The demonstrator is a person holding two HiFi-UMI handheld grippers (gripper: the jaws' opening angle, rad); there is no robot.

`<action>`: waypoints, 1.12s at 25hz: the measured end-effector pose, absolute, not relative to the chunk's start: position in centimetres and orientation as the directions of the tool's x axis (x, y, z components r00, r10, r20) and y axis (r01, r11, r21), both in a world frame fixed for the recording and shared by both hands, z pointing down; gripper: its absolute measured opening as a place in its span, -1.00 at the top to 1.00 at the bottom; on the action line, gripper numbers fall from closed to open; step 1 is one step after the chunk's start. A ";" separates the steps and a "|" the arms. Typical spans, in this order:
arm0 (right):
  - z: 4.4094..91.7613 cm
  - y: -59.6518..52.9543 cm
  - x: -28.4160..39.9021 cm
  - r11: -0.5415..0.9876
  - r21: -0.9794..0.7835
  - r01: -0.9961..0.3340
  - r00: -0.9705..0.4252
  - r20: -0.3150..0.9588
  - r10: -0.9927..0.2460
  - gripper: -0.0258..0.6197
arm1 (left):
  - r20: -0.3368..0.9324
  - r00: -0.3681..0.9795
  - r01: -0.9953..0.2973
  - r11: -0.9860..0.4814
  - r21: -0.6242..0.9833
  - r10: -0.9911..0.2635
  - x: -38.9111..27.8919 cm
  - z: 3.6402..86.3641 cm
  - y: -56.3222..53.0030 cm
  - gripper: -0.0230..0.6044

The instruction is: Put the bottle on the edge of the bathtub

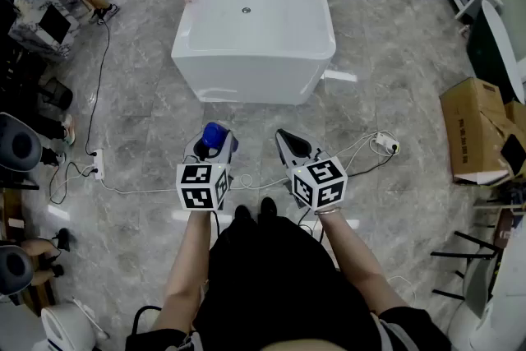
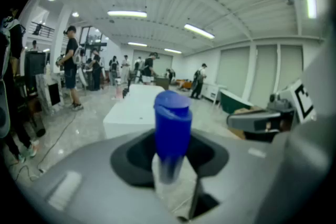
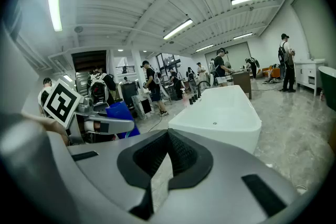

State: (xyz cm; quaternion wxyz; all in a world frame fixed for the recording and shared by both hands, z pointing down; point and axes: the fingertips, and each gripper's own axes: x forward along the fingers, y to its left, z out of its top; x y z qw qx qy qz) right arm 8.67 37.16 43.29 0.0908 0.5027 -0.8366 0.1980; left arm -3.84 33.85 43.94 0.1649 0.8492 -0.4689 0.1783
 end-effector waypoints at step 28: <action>45.2 29.4 9.3 0.418 -0.252 -0.873 -0.487 0.395 -0.779 0.92 | 0.472 0.461 -0.872 -0.483 0.084 -0.751 -3.5 45.1 25.8 0.43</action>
